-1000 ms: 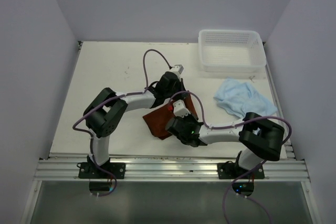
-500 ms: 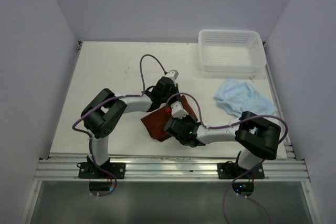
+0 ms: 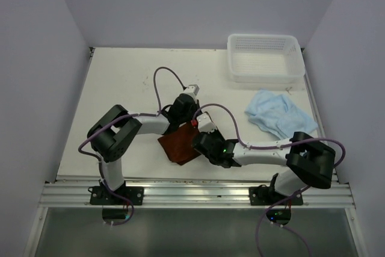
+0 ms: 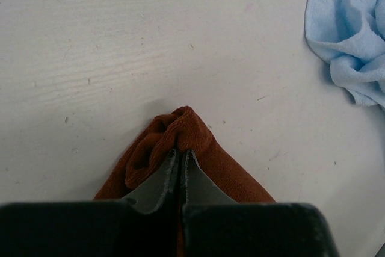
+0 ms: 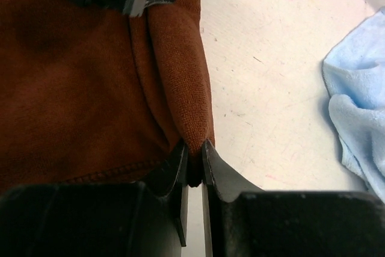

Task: Roll the towels
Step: Roll the towel

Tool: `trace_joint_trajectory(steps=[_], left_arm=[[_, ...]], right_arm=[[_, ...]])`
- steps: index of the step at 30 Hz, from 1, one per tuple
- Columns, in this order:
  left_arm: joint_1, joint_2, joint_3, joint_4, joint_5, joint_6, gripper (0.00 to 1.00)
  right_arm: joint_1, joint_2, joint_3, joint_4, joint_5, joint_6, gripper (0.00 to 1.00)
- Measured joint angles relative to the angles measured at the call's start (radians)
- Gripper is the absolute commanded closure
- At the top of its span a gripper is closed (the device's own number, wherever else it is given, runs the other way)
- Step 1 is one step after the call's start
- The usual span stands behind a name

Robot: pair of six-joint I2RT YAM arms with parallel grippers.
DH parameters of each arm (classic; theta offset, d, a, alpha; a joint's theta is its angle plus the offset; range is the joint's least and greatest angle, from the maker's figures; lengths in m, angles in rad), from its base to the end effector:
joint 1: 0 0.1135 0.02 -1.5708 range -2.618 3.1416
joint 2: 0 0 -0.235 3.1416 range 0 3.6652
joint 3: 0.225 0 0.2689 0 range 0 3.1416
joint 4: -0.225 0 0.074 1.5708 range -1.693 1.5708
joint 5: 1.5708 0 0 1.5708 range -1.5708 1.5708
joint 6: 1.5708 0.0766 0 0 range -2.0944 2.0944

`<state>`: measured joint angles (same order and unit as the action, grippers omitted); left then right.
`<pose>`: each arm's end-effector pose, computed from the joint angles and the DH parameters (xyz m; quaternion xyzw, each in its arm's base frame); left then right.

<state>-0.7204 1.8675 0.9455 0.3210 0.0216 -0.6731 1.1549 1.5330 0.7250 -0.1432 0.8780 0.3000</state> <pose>0.3139 -0.2777 0.0805 0.0260 0.8843 -0.3064 0.3513 0.1779 0.2570 0.1002 -0.2395 0.8382 -0.1188 0.4753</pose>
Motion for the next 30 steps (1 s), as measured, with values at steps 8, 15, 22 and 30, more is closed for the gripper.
trace_joint_trajectory(steps=[8,15,22,30], left_arm=[[0.000,-0.034,-0.095,0.097,-0.038,-0.021,1.00],[0.000,-0.058,-0.155,0.152,-0.083,-0.041,1.00],[0.000,-0.079,-0.200,0.193,-0.113,-0.055,1.00],[-0.001,-0.092,-0.240,0.239,-0.128,-0.069,1.00]], right_arm=[[-0.045,-0.119,0.000,-0.015,-0.121,0.052,0.72],[-0.127,-0.263,-0.032,-0.018,-0.283,0.098,0.58],[-0.266,-0.349,-0.058,0.009,-0.504,0.169,0.52],[-0.436,-0.259,-0.058,0.071,-0.755,0.278,0.50]])
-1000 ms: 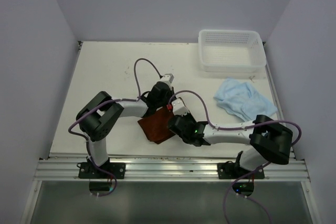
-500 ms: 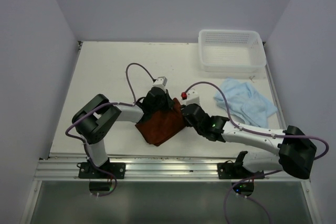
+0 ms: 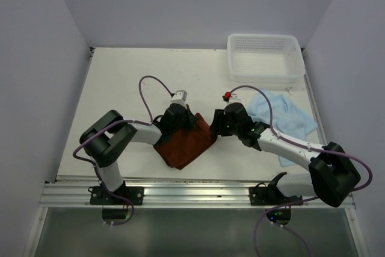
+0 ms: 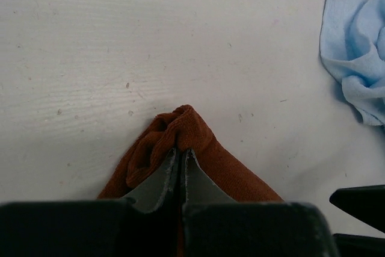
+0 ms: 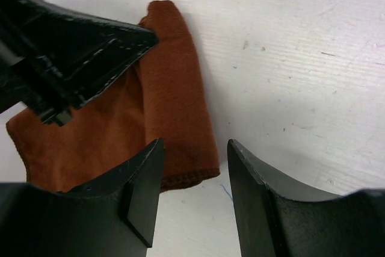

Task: Roll the towels
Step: Roll the towel

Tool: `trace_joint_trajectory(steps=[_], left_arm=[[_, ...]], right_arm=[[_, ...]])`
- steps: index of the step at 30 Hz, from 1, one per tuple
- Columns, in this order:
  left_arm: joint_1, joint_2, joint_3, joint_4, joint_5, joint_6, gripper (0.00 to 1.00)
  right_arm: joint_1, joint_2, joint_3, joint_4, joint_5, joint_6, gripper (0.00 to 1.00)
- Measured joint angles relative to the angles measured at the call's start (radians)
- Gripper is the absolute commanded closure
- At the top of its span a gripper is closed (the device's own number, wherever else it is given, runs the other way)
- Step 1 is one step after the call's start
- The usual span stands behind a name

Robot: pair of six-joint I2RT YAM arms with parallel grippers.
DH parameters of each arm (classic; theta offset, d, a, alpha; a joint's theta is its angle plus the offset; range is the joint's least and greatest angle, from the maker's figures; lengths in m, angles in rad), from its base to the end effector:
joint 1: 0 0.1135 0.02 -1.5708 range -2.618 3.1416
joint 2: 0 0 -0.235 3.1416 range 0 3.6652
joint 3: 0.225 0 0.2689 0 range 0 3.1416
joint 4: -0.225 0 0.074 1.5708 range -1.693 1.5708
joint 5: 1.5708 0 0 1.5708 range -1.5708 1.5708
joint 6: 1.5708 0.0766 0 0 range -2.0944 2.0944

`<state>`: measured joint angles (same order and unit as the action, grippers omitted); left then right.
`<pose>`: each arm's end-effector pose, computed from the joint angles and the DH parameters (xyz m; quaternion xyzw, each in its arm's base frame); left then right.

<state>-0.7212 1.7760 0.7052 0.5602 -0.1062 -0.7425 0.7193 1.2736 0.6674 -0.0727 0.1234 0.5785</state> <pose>0.2887 -0.2430 0.0689 -0.0360 0.8612 -0.3033 0.4062 0.2451 0.2021 0.1440 -0.0368 0.9001 0.2158 0.3766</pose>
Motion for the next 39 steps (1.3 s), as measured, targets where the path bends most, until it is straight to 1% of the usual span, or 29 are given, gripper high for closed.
trace_joint_trajectory(steps=[5,10,16,18,19,22,23,25,26,27,28,30,31,33,35,38,39], left_arm=[[-0.006,-0.003,-0.013,0.018,-0.007,-0.004,1.00],[-0.007,-0.003,-0.014,0.020,-0.011,-0.006,1.00],[-0.009,-0.011,-0.018,0.018,-0.027,-0.006,1.00],[-0.010,-0.018,-0.024,0.018,-0.035,-0.007,1.00],[-0.010,-0.021,-0.029,0.018,-0.039,-0.007,1.00],[-0.013,-0.032,-0.037,0.014,-0.052,-0.007,1.00],[-0.013,-0.034,-0.038,0.014,-0.055,-0.007,1.00],[-0.013,-0.039,-0.042,0.013,-0.060,-0.007,1.00],[-0.013,-0.042,-0.043,0.011,-0.063,-0.007,1.00],[-0.013,-0.045,-0.045,0.009,-0.065,-0.007,1.00],[-0.013,-0.048,-0.047,0.007,-0.067,-0.007,1.00],[-0.013,-0.053,-0.047,0.003,-0.068,-0.006,1.00],[-0.013,-0.055,-0.047,0.000,-0.068,-0.006,0.99],[-0.013,-0.063,-0.047,-0.008,-0.068,-0.005,0.90],[-0.013,-0.078,-0.047,-0.021,-0.068,-0.003,0.89],[-0.013,-0.109,-0.041,-0.053,-0.068,0.003,0.82],[-0.013,-0.119,-0.034,-0.069,-0.069,0.004,0.78]], right_arm=[[-0.058,0.080,0.000,0.037,-0.092,0.029,0.49],[-0.058,0.119,-0.027,0.095,-0.169,0.037,0.49],[-0.059,0.146,-0.068,0.131,-0.215,0.047,0.50],[-0.059,0.162,-0.071,0.144,-0.225,0.049,0.54],[-0.059,0.170,-0.072,0.150,-0.229,0.050,0.58],[-0.059,0.194,-0.076,0.175,-0.244,0.053,0.66],[-0.059,0.198,-0.076,0.181,-0.247,0.055,0.71],[-0.059,0.200,-0.077,0.191,-0.248,0.056,0.76],[-0.059,0.201,-0.077,0.195,-0.249,0.056,0.82],[-0.059,0.202,-0.077,0.199,-0.249,0.056,0.85],[-0.059,0.204,-0.077,0.203,-0.249,0.055,0.90],[-0.059,0.208,-0.077,0.206,-0.249,0.053,0.95],[-0.059,0.208,-0.077,0.207,-0.249,0.052,1.00],[-0.059,0.208,-0.077,0.208,-0.248,0.049,1.00],[-0.059,0.208,-0.077,0.208,-0.246,0.043,1.00],[-0.056,0.206,-0.077,0.207,-0.236,0.027,1.00],[-0.055,0.205,-0.077,0.206,-0.228,0.021,1.00]])
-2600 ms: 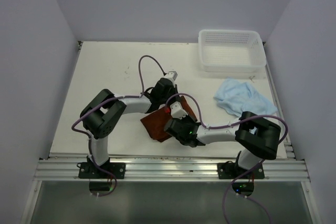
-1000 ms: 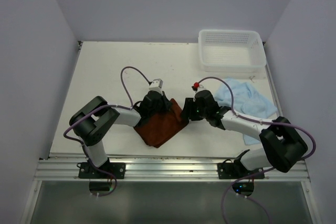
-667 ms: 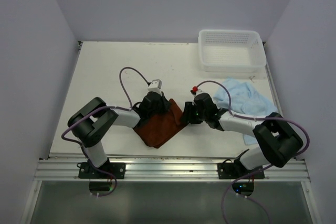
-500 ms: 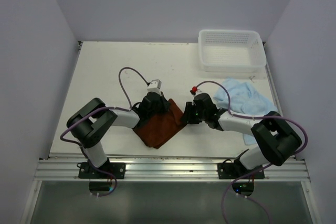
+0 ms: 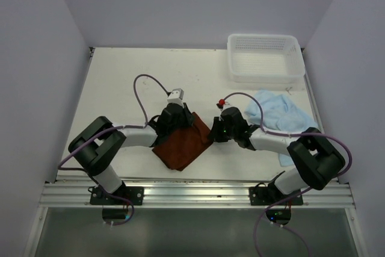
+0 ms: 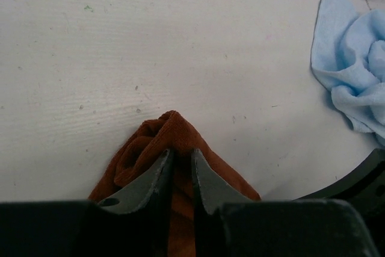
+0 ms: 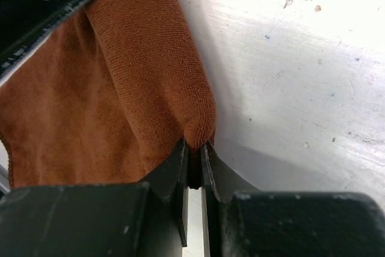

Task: Roll the towels
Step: Roll the towel

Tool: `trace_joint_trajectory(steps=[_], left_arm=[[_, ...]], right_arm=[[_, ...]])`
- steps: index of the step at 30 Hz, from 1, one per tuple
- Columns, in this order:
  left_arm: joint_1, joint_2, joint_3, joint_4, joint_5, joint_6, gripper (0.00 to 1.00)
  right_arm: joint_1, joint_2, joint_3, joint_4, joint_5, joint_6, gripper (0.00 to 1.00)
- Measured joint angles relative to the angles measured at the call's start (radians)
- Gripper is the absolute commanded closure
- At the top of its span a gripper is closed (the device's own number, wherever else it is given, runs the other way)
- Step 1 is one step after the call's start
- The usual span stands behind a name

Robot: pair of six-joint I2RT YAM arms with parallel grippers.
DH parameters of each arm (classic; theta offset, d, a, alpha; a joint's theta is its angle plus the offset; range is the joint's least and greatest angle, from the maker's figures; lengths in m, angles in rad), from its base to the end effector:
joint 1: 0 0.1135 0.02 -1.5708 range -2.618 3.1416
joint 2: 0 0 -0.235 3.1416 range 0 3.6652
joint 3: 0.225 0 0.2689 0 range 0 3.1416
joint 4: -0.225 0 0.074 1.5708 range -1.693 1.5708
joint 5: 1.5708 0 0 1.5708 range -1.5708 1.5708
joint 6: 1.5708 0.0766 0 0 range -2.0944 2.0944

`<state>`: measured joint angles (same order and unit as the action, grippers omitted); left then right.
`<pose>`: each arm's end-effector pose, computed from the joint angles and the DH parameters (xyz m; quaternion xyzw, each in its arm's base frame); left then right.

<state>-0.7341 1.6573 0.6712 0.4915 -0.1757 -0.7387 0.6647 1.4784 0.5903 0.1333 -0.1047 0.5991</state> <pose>0.2811 -0.2356 0.0912 -0.0469 0.8553 -0.2871 0.4288 0.2466 0.2035 0.0791 -0.0508 0.9155 0.2728 0.2914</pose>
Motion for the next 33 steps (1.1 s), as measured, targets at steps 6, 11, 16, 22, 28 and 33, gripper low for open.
trace_joint_trajectory(steps=[6,11,16,22,28,33], left_arm=[[0.006,-0.045,0.047,-0.075,0.001,-0.003,0.71],[0.019,-0.102,0.057,-0.151,0.000,-0.015,0.72],[0.043,-0.124,0.077,-0.217,0.027,-0.053,0.76],[0.060,-0.155,0.078,-0.275,0.049,-0.078,0.76],[0.060,-0.199,0.078,-0.291,0.065,-0.089,0.76],[0.060,-0.201,0.077,-0.298,0.068,-0.089,0.76]], right_arm=[[0.041,-0.018,0.000,-0.015,0.076,-0.053,1.00],[0.117,-0.035,0.006,-0.044,0.201,-0.097,1.00],[0.213,-0.040,0.031,-0.095,0.341,-0.134,1.00],[0.275,-0.040,0.047,-0.144,0.459,-0.164,1.00],[0.351,-0.035,0.098,-0.250,0.624,-0.189,1.00],[0.409,0.008,0.142,-0.302,0.731,-0.224,1.00]])
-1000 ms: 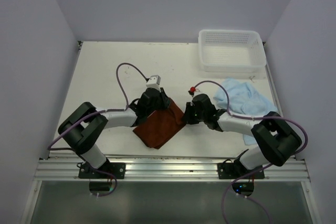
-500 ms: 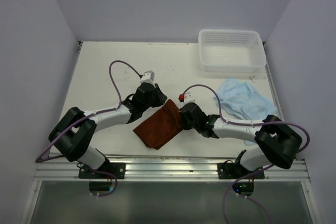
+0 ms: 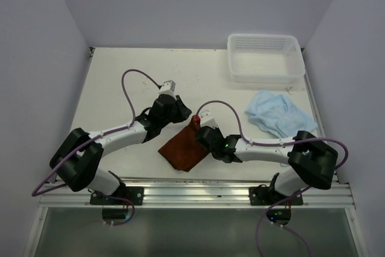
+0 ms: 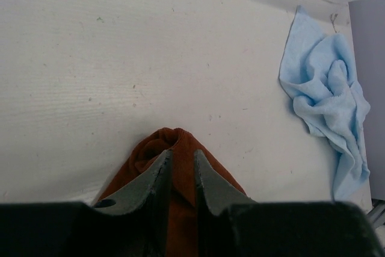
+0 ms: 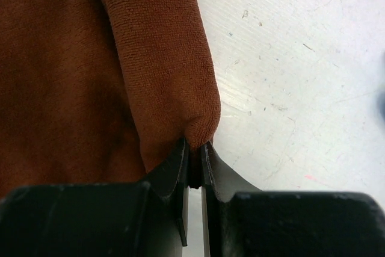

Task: Roll the towels
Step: Roll the towel

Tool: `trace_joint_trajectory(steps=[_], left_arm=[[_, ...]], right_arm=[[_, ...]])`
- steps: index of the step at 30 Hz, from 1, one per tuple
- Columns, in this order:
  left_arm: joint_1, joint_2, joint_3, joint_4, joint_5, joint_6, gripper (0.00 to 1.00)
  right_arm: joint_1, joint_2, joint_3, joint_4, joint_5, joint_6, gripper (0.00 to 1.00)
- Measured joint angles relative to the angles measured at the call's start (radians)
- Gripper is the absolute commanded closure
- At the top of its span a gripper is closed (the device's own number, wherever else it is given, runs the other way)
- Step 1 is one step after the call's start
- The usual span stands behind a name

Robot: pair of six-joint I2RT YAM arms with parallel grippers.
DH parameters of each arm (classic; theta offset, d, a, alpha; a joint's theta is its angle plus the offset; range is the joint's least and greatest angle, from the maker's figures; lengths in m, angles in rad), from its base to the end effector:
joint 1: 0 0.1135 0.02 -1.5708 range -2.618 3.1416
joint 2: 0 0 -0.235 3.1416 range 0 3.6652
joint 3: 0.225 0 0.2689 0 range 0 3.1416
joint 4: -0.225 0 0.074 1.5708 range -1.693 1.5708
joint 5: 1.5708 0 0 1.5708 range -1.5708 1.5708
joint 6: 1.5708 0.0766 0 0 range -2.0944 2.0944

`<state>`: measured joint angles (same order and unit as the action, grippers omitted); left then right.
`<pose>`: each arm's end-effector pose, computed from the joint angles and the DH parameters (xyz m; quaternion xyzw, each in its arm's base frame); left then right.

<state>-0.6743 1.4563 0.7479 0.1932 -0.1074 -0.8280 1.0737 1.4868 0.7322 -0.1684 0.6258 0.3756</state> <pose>0.2878 -0.2195 0.1480 -0.0932 0.8581 -0.3093 0.3992 0.1894 0.2550 0.1033 -0.2164 0.8811 -0.0178 0.4202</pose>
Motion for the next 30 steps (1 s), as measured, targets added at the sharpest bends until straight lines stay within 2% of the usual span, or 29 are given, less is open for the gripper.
trace_joint_trajectory(steps=[16,30], left_arm=[[0.000,-0.055,-0.010,-0.030,0.000,0.000,0.76],[0.000,-0.069,-0.027,-0.029,0.023,0.000,0.76]], right_arm=[[0.199,0.229,0.142,-0.141,0.307,-0.045,1.00],[0.295,0.392,0.276,-0.260,0.437,-0.055,1.00]])
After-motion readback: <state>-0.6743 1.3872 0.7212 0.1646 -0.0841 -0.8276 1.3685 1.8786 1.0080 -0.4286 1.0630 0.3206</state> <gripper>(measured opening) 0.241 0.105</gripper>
